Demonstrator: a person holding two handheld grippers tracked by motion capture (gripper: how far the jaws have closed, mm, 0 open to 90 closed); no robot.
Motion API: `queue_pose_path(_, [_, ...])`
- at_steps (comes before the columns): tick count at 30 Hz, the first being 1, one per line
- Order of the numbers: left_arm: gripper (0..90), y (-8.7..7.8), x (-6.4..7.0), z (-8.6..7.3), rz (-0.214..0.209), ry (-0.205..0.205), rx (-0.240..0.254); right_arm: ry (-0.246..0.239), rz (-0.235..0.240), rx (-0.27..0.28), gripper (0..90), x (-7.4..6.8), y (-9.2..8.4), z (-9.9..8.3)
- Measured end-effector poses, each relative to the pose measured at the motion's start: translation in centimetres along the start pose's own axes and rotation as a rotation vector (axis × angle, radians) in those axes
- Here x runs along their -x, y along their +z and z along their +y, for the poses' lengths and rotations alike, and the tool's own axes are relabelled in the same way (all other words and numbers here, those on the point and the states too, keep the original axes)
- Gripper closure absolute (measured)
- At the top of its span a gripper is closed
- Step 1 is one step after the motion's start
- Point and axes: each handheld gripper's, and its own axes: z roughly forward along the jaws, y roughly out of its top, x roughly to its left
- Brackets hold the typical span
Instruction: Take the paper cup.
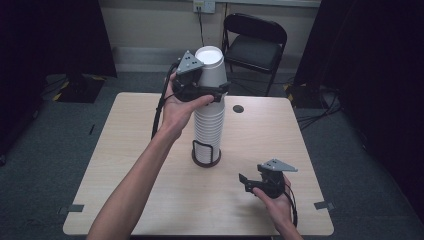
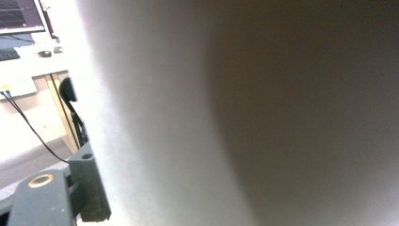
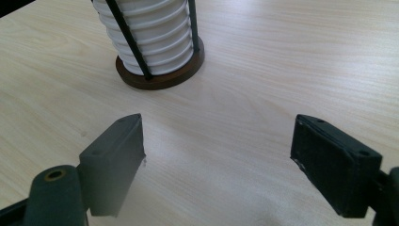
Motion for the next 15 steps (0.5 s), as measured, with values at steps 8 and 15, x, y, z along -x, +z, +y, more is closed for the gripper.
queue_pose_path(8, [13.1,-0.4,0.1,0.9,0.006,0.005,0.033,-0.001,-0.003,-0.001,17.5,0.0,0.0,0.0])
queue_pose_path(15, [13.3,-0.7,0.0,1.5,0.019,0.011,0.062,-0.003,0.004,-0.002,17.4,0.0,0.0,0.0])
